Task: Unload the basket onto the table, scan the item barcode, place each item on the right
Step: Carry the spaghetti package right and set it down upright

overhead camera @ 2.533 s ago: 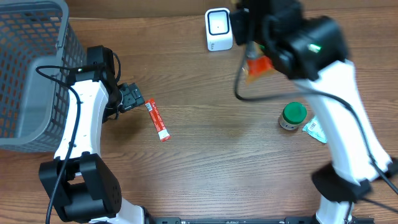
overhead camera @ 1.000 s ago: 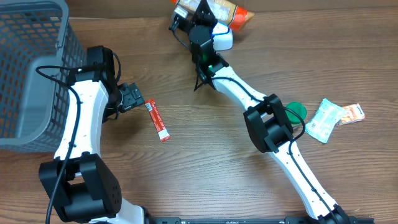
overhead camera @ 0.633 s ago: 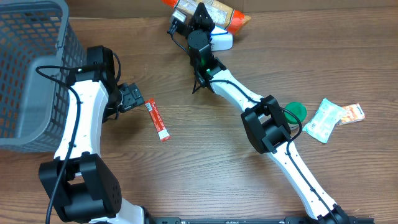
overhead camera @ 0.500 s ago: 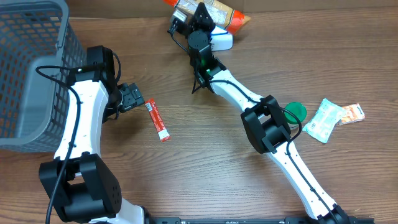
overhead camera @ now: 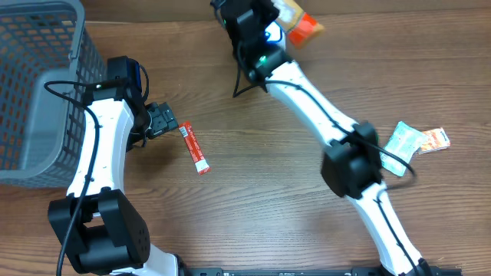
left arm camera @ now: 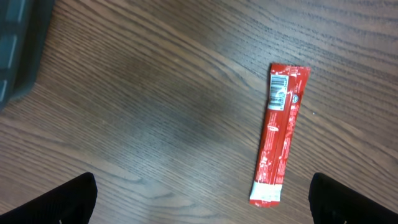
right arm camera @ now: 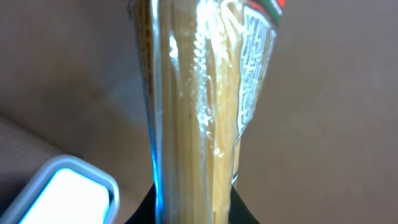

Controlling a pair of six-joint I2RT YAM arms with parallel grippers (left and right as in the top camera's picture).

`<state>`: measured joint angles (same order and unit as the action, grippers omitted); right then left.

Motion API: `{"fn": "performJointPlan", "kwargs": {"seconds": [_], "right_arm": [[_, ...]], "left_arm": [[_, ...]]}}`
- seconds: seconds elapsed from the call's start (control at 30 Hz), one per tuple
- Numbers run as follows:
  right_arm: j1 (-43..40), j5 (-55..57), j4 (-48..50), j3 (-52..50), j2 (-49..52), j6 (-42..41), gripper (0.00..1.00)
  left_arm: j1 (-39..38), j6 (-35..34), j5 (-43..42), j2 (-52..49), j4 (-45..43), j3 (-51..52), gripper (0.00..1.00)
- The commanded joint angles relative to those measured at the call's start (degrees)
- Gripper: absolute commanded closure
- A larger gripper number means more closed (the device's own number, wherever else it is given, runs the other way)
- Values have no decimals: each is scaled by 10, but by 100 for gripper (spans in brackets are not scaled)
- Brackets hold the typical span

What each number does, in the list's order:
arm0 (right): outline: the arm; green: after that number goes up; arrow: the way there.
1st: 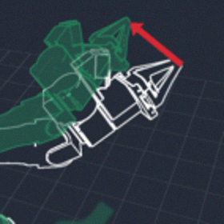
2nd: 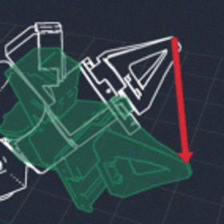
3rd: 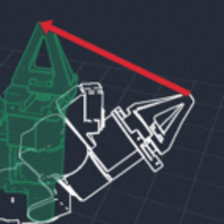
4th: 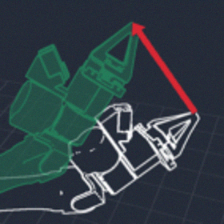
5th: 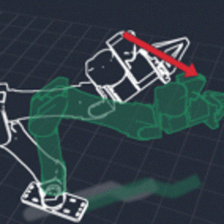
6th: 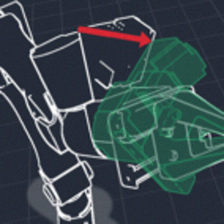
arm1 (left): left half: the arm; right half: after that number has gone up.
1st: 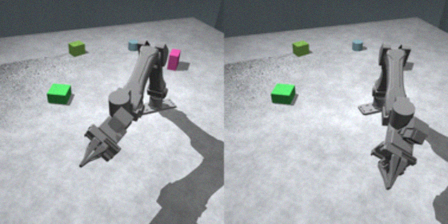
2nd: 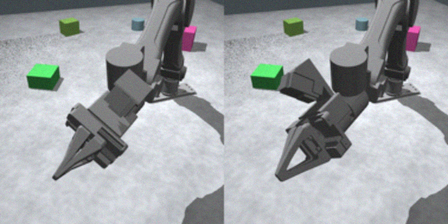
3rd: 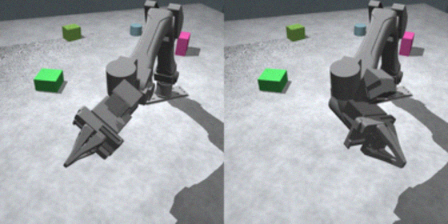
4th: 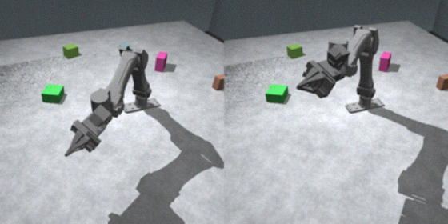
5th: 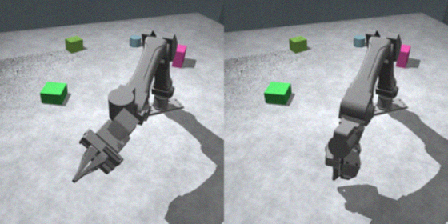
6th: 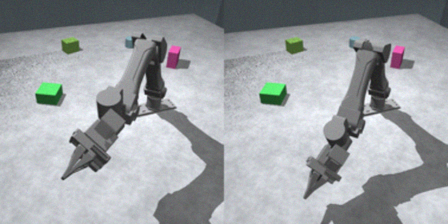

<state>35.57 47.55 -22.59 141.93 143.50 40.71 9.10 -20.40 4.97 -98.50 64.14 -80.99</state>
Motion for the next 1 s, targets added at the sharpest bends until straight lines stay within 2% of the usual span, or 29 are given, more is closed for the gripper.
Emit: {"fn": "performJointPlan", "kwargs": {"seconds": [0.0, 0.1, 0.17, 0.2, 0.33, 0.57, 0.97], "right_arm": [[0, 41, -166, 24, -156, -269, 97], [-11, -36, -373, 24, -186, -432, 96], [-26, -146, -490, 24, -190, -522, 96], [-42, -242, -560, 23, -189, -578, 96], [-78, -433, -657, -16, -182, -653, 96], [-86, -452, -650, -183, -182, -678, 96], [-87, -335, -539, -411, -182, -673, 96]], "left_arm": [[-3, 5, 3, 6, -1, -6, 0], [-3, 5, 3, 6, -1, -6, 0], [-3, 5, 3, 6, -1, -6, 0], [-3, 5, 3, 6, -1, -6, 0], [-3, 5, 3, 6, -1, -6, 0], [-3, 5, 3, 6, -1, -6, 0], [-5, 5, 3, 6, -1, -6, 0]]}}
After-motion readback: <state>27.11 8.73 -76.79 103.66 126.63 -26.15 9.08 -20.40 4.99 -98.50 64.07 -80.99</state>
